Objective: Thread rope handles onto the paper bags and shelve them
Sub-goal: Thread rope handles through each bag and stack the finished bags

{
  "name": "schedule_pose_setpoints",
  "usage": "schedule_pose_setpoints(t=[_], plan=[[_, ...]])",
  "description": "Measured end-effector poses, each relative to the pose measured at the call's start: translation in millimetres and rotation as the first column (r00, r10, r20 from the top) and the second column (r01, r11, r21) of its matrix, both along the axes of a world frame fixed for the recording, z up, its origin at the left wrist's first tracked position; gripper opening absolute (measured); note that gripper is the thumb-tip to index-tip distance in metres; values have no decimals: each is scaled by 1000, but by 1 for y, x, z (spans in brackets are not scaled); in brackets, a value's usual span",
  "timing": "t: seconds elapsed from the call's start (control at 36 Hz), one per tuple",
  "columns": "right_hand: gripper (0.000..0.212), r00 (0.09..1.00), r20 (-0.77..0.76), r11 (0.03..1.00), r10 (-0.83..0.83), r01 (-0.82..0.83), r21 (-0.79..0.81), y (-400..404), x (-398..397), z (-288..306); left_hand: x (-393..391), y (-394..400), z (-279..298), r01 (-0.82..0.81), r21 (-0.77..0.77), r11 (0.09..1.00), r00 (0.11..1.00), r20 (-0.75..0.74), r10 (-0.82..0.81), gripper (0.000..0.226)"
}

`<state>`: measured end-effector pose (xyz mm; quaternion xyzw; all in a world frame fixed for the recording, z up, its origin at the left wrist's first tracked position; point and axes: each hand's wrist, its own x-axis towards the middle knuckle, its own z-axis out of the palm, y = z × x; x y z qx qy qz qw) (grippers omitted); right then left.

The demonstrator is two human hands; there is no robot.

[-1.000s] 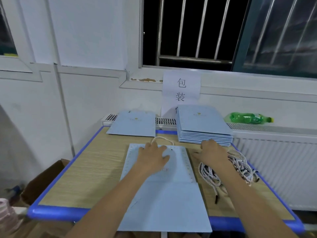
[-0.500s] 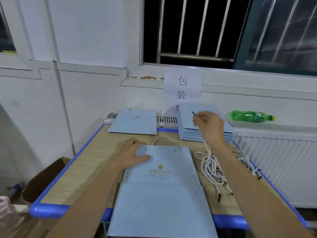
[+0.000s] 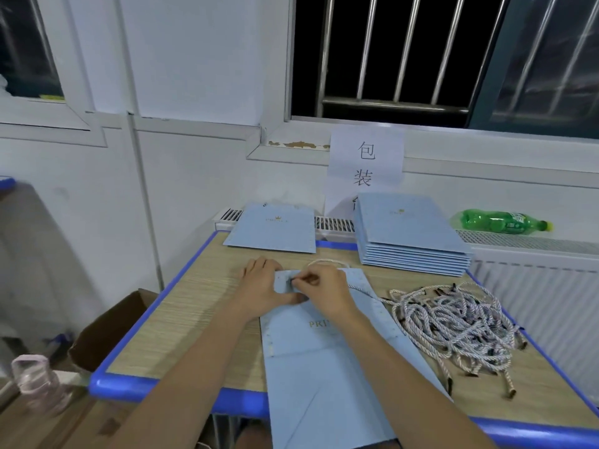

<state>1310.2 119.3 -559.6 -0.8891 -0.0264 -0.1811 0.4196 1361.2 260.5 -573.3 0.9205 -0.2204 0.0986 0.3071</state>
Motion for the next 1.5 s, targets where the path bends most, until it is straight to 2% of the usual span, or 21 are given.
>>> schedule_pose_setpoints(t=[0.17,0.33,0.44,0.56,0.61,0.72,0.83,0.92,1.06,1.14,1.22,1.33,1.5], plan=[[8,1000,4,1000,14,-14,16,-1,0,-2,2,0,-2,17,-55,998,999,-28,-19,92],[5,999,-1,999,33,-33,17,3,2,-2,4,1,-3,56,-45,997,998,-28,-57,92],[3,999,-11,998,36,-35,45,3,1,0,3,2,-3,72,-44,996,997,-27,-73,81],[22,998,-46,996,37,-33,85,5,3,3,-1,2,1,92,-33,995,996,-11,-93,79],[22,998,-68,992,17,-8,123,6,6,5,-3,2,3,99,-24,995,995,-4,-99,79],[41,984,-176,992,12,10,123,7,12,13,-3,4,2,118,-60,991,993,0,-118,72],[25,978,-208,997,-10,26,76,6,14,12,-3,6,3,124,-75,989,992,9,-124,52],[27,986,-164,994,-34,50,93,6,15,6,-6,7,4,133,-63,989,991,20,-132,40],[30,991,-108,995,-73,81,66,6,11,2,-8,9,10,151,-229,962,983,-68,-170,21],[29,992,-82,995,-92,94,25,7,8,2,-7,11,13,135,-216,967,985,-81,-155,31],[24,994,-76,996,-84,85,14,7,7,2,-5,12,15,137,-182,974,986,-71,-152,32],[22,996,-59,997,-71,71,-4,7,8,2,-5,11,16,122,-215,969,986,-86,-143,36],[18,996,-92,1000,7,-6,17,3,8,1,-3,9,14,113,-233,966,985,-104,-140,27]])
